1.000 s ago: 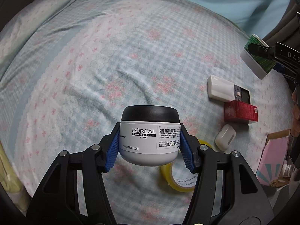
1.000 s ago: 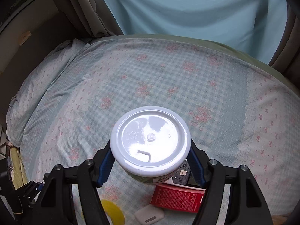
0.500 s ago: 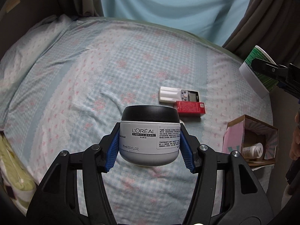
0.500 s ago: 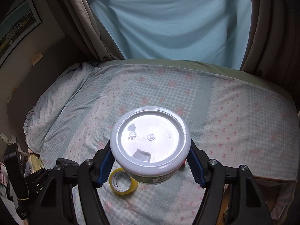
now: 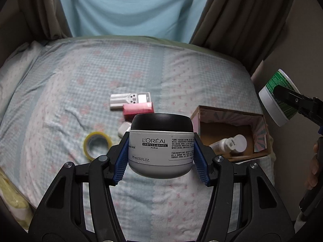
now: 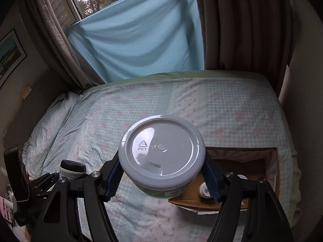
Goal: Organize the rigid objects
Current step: 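Carry the L'Oréal jar and green-labelled jar over the cardboard box, then lower both jars into the box and open both tools, then withdraw both tools from the box toward the tape and red box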
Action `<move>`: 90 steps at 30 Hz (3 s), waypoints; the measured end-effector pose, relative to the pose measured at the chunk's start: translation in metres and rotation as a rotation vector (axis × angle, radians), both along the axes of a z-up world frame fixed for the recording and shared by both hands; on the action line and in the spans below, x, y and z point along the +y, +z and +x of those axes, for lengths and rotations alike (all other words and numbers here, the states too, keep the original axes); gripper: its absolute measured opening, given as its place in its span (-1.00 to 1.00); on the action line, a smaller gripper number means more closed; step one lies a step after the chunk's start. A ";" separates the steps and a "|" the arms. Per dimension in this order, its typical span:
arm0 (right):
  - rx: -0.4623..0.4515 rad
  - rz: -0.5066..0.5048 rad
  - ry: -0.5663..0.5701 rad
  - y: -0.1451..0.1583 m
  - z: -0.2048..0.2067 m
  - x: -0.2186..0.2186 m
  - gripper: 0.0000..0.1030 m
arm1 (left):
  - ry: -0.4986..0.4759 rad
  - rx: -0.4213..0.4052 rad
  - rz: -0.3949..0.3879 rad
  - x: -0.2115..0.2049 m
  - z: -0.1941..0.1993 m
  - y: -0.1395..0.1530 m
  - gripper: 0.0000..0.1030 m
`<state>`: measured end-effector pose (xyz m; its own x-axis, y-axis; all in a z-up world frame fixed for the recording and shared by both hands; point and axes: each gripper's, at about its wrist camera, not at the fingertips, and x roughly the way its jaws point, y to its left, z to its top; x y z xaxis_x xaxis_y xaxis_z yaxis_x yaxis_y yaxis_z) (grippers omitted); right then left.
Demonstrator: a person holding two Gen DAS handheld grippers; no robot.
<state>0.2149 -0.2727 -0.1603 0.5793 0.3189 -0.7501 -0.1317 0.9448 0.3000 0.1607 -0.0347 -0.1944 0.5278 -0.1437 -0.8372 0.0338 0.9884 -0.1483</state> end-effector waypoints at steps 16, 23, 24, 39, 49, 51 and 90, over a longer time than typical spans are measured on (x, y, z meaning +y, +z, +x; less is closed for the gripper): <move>0.102 -0.003 -0.242 -0.047 -0.023 -0.154 0.29 | -0.251 0.072 0.011 -0.163 0.042 -0.036 0.05; 0.171 0.011 -0.275 -0.094 -0.002 -0.184 0.29 | -0.286 0.138 0.049 -0.191 0.085 -0.081 0.05; 0.181 0.011 -0.278 -0.103 0.001 -0.186 0.29 | -0.290 0.148 0.057 -0.194 0.091 -0.087 0.05; 0.265 -0.075 -0.223 -0.192 0.046 -0.186 0.29 | -0.392 0.273 0.121 -0.218 0.149 -0.173 0.05; 0.298 -0.107 -0.211 -0.209 0.059 -0.180 0.29 | -0.394 0.309 0.123 -0.218 0.156 -0.192 0.05; 0.305 -0.132 -0.202 -0.211 0.061 -0.178 0.30 | -0.394 0.327 0.091 -0.217 0.158 -0.193 0.07; 0.076 -0.142 -0.177 -0.075 -0.023 -0.146 1.00 | -0.280 0.086 0.031 -0.147 0.046 -0.031 0.99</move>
